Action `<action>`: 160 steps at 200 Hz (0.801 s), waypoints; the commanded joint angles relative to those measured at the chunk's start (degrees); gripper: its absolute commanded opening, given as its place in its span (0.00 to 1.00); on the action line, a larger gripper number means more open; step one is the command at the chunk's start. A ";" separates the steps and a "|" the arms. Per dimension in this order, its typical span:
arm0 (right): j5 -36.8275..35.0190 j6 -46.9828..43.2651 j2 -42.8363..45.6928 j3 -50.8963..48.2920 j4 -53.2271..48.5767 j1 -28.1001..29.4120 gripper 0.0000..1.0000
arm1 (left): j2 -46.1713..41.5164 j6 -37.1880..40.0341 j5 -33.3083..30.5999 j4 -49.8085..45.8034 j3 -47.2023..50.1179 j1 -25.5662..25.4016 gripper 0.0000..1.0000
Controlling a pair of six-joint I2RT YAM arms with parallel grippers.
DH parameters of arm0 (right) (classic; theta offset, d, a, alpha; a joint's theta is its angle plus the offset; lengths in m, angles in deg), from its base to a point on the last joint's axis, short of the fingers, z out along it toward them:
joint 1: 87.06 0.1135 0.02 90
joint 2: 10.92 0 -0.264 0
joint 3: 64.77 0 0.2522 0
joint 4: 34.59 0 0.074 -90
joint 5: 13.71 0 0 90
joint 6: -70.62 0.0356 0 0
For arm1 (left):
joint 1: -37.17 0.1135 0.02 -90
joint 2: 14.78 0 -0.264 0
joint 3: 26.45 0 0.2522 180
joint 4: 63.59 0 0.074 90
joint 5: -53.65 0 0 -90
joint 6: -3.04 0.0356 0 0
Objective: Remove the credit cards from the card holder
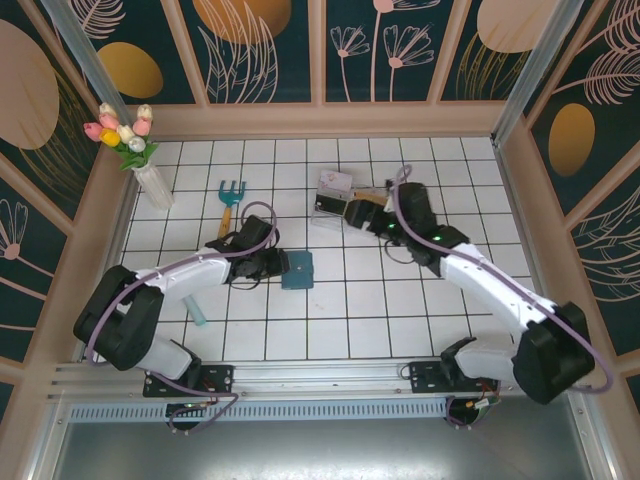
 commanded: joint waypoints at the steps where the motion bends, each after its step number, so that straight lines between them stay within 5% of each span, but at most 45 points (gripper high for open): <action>1: 0.50 3.91 -7.61 2.85 -0.58 5.70 0.83 | -3.44 -1.71 3.87 1.36 1.37 2.65 0.43; 35: -6.75 5.52 -24.63 14.96 -10.81 13.82 0.61 | -7.35 -2.68 4.13 2.25 4.36 8.90 0.48; 71: -10.37 4.34 -37.39 29.02 -19.02 19.85 0.55 | -10.22 -5.13 7.28 5.16 9.46 14.00 0.51; 160: -6.26 8.18 -45.17 33.17 -25.44 20.13 0.43 | -8.93 -4.42 18.18 10.72 13.25 14.91 0.44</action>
